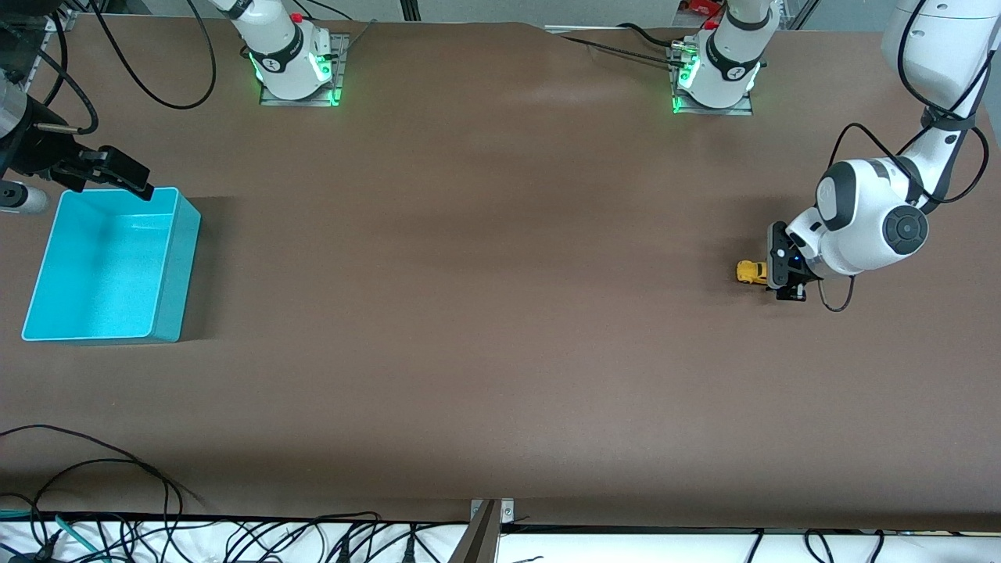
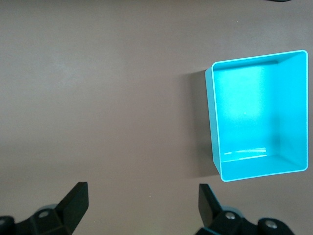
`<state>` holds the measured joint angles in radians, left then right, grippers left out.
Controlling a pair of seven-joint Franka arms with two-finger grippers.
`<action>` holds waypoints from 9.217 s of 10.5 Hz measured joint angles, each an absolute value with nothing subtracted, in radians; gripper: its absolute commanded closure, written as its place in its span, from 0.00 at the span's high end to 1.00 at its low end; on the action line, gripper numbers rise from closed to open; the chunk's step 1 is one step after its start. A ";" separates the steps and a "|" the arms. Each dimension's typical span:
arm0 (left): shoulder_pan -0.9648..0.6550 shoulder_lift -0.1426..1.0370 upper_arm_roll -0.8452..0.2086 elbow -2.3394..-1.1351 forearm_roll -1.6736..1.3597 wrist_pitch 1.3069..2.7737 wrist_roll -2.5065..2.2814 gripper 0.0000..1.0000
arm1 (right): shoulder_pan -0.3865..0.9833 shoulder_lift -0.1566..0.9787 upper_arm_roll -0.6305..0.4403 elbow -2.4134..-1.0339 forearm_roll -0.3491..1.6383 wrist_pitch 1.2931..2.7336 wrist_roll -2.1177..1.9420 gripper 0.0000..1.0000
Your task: Wind up and store yellow beetle car
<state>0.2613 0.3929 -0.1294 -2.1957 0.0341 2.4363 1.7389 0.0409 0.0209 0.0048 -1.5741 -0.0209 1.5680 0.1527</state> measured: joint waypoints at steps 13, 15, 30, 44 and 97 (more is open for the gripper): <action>0.296 0.403 -0.129 -2.202 0.027 2.439 1.756 0.00 | 0.040 0.021 0.003 -1.574 -0.021 1.568 0.153 1.00; 0.311 0.403 -0.129 -2.201 0.022 2.444 1.756 0.00 | 0.040 0.021 0.003 -1.574 -0.021 1.568 0.153 1.00; 0.343 0.419 0.046 -2.172 0.022 2.453 1.938 0.00 | 0.039 0.021 0.002 -1.574 -0.021 1.568 0.153 1.00; 0.426 0.480 0.118 -2.108 0.009 2.499 2.093 1.00 | 0.039 0.021 0.001 -1.574 -0.021 1.568 0.153 1.00; 0.126 -0.216 -0.035 -1.810 -0.032 1.596 0.285 1.00 | -0.009 0.617 -0.096 -1.834 -0.024 2.404 1.381 0.28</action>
